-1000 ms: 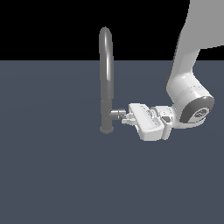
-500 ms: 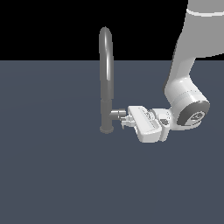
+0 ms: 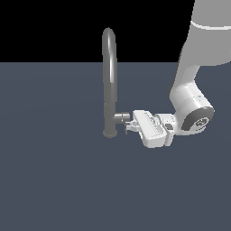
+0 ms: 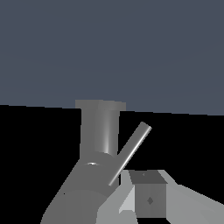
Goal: Turn on the faucet by rotating a designated handle.
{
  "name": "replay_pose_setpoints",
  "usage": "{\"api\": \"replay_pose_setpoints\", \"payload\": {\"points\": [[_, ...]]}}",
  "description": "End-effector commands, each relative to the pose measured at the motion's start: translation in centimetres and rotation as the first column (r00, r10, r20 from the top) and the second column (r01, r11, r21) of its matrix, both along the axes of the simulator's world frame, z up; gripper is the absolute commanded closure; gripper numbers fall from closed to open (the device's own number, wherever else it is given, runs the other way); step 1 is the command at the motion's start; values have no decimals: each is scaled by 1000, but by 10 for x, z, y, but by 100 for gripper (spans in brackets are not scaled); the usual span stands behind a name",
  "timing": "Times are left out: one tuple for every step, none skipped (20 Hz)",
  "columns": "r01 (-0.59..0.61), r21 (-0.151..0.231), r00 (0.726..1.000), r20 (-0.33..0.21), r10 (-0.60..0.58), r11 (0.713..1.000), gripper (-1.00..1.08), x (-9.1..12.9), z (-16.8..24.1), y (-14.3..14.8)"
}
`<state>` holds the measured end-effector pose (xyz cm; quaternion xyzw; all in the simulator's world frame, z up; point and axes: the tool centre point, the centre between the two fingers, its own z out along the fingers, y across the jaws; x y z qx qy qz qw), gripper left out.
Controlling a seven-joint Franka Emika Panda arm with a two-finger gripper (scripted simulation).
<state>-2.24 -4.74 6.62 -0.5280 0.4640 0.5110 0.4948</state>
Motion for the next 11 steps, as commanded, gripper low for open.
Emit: {"api": "replay_pose_setpoints", "payload": {"points": [[7,-9,1000,-13,-7,1000,108,5,-16,4],[8,-9,1000,-16,-8,1000,108,7,-19,4],[8,-10,1000,-19,-8,1000,108,8,-22,5],[9,-11,1000,-22,-9,1000,108,9,-26,5],[9,-11,1000,-26,-10,1000,108,10,-29,5],[10,-12,1000,-29,-10,1000,108,11,-32,5],[10,-13,999,-32,-11,1000,108,13,-35,6],[11,-14,999,-35,-11,1000,108,14,-38,6],[11,-14,999,-38,-12,1000,108,15,-42,6],[12,-15,999,-41,-12,1000,108,16,-45,6],[12,-15,999,-41,-12,1000,108,16,-45,6]]}}
